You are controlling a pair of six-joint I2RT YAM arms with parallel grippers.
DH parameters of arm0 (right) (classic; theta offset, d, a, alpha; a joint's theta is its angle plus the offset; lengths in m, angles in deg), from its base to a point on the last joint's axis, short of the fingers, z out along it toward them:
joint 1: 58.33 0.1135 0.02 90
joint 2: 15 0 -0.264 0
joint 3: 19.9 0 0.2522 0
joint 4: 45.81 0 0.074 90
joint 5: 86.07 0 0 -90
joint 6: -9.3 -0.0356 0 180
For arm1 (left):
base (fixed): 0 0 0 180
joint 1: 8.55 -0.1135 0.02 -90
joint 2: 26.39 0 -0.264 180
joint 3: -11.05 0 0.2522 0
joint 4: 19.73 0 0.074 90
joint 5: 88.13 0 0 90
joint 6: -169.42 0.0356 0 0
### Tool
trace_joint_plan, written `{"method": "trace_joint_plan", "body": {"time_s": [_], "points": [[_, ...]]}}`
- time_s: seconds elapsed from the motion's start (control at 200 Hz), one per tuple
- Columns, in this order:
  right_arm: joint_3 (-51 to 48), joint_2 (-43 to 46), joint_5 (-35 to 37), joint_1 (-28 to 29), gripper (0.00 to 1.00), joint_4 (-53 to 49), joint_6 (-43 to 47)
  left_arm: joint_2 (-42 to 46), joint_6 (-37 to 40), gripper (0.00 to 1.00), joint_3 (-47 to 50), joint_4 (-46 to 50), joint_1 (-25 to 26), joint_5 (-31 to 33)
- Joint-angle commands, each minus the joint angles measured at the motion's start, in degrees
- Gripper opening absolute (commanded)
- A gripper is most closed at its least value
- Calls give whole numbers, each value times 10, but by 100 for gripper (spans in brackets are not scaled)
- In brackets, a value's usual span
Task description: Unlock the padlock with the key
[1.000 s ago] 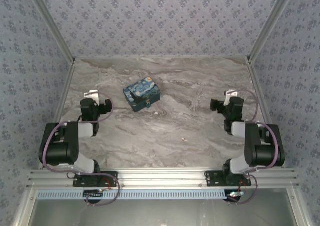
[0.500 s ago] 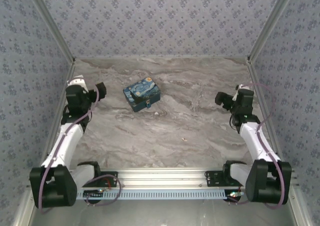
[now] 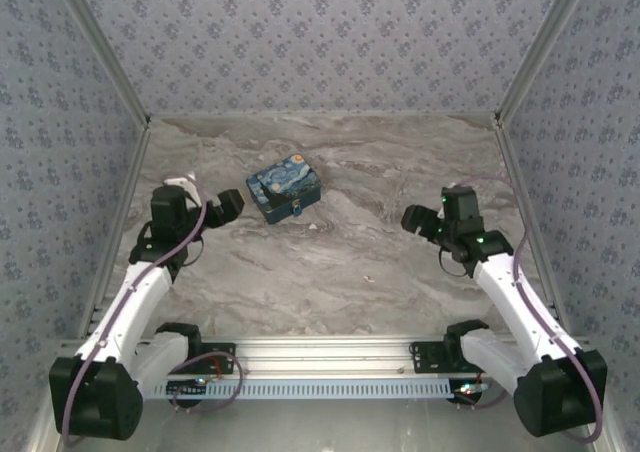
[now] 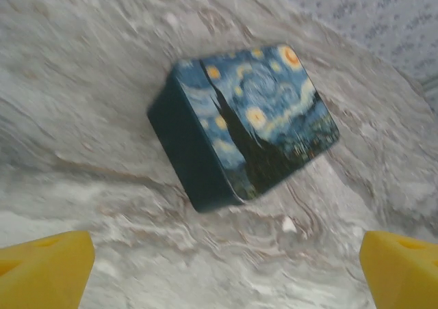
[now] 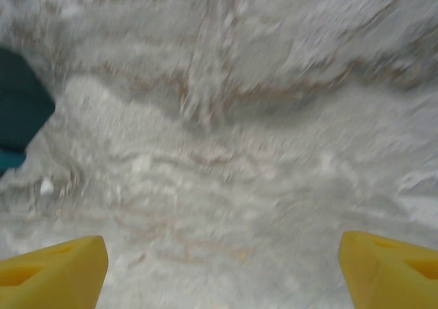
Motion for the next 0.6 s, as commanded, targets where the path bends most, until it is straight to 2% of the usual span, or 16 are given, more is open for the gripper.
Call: {"method": "trace_joint_plan", "body": {"time_s": [0.0, 0.13, 0.25, 0.475, 0.595], "points": [[10, -24, 49, 67, 86, -48, -75, -11, -35, 100, 6, -42, 25, -10], [21, -84, 80, 157, 80, -63, -103, -34, -39, 99, 8, -67, 44, -6], [52, -149, 91, 206, 70, -84, -101, -53, -31, 100, 1, -67, 52, -6], [95, -240, 57, 247, 54, -83, -96, -68, -18, 99, -8, -62, 59, -9], [98, -265, 42, 248, 53, -87, -107, -71, -20, 100, -9, -66, 63, -9]]}}
